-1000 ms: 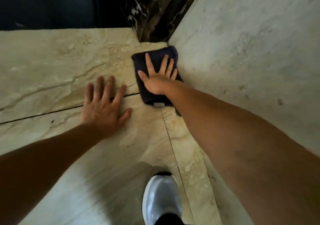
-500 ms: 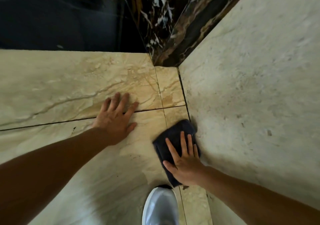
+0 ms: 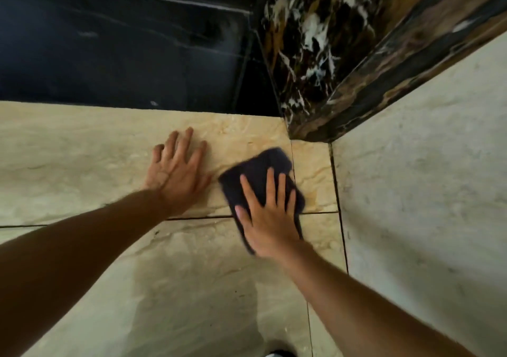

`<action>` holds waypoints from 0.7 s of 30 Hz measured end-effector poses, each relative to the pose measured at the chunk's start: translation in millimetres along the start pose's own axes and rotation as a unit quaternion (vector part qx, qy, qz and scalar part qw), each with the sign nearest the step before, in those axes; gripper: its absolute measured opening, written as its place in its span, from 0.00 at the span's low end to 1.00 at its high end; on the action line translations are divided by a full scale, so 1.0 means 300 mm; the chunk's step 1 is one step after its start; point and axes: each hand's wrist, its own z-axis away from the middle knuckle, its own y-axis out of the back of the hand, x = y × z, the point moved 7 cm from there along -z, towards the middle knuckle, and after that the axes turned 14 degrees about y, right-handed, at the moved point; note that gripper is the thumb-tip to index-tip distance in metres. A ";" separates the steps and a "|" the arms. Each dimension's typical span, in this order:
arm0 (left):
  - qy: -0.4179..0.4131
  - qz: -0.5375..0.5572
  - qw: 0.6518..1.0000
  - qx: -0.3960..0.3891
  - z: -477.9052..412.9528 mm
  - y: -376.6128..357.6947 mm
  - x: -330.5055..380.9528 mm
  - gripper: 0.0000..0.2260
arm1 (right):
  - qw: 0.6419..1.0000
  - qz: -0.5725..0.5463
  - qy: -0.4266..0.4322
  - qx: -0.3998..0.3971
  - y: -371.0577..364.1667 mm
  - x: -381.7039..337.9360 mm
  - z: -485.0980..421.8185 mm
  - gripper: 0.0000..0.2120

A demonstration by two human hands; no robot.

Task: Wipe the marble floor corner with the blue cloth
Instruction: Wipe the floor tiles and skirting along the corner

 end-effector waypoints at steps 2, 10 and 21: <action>0.036 0.033 0.998 0.027 -0.037 0.015 -0.054 0.36 | 0.999 -0.004 -0.031 0.033 -0.058 -0.061 0.139 0.28; 0.100 0.064 0.991 0.057 -0.175 -0.011 -0.143 0.38 | 0.990 0.055 0.031 0.125 0.127 -0.030 -0.318 0.26; 0.092 0.049 0.993 0.056 -0.190 -0.003 -0.149 0.37 | 0.983 0.089 0.037 0.159 0.481 -0.028 -1.158 0.30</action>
